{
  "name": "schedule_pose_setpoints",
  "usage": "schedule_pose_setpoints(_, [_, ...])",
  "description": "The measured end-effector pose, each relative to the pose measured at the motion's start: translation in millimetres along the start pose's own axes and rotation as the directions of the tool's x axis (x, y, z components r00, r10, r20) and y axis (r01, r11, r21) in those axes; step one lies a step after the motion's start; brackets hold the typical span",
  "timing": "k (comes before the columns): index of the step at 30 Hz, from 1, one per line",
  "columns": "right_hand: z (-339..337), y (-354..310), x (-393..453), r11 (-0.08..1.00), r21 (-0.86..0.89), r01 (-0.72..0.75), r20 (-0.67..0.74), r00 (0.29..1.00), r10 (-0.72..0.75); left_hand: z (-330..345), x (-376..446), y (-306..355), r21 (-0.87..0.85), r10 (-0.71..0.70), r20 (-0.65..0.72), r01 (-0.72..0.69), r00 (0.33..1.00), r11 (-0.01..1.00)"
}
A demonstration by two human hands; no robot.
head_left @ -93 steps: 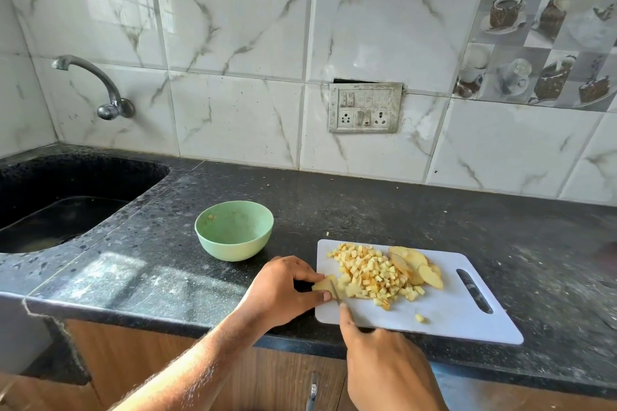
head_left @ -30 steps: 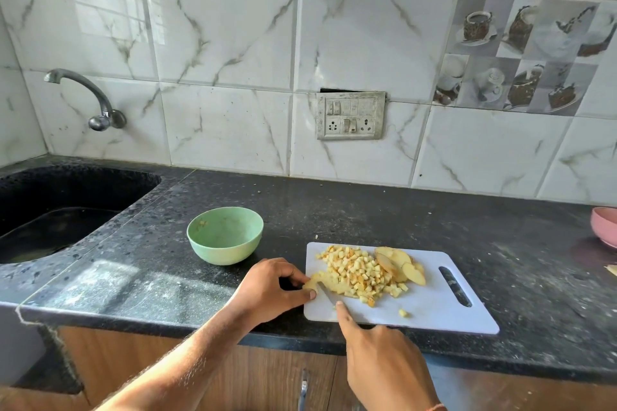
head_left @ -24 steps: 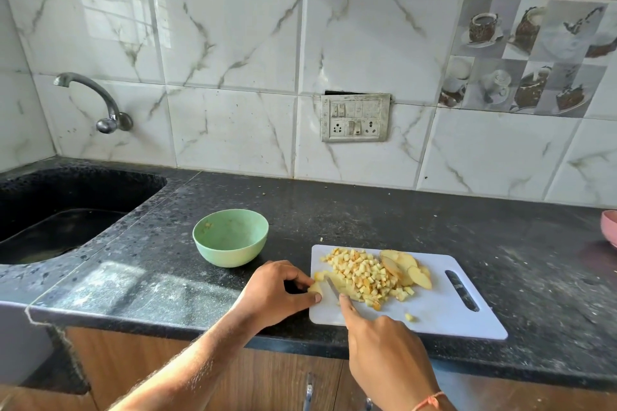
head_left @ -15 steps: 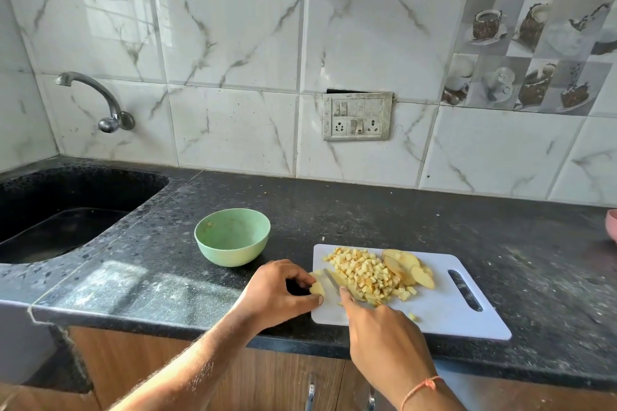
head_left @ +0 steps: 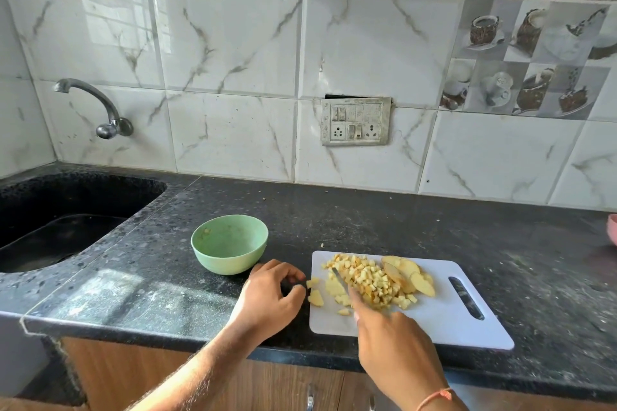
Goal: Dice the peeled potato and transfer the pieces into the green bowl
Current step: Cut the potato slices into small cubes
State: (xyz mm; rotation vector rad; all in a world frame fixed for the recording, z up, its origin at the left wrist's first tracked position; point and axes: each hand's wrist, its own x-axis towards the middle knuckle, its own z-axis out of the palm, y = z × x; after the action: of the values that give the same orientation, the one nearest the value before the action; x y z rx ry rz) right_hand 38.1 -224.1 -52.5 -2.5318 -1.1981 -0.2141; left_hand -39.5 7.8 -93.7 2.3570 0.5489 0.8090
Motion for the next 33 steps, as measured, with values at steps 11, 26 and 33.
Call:
schedule_pose_setpoints(11, [7.5, 70.8, 11.1, 0.791, 0.607, 0.07, -0.233, 0.968, 0.093, 2.8, 22.9, -7.3, 0.08, -0.059, 0.124, 0.049, 0.99, 0.996])
schedule_pose_setpoints(26, [5.1, 72.7, 11.8, 0.778, 0.625, 0.06, -0.205, 0.975, 0.089, 0.5, 35.7, 1.7, 0.001, -0.062, 0.223, 0.063, 0.973, 0.998])
schedule_pose_setpoints(33, [1.0, 65.3, 9.9, 0.77, 0.637, 0.031, -0.181, 0.977, 0.11, -10.2, 0.1, -8.5, -0.023, 0.056, 0.215, -0.053, 0.975, 0.998])
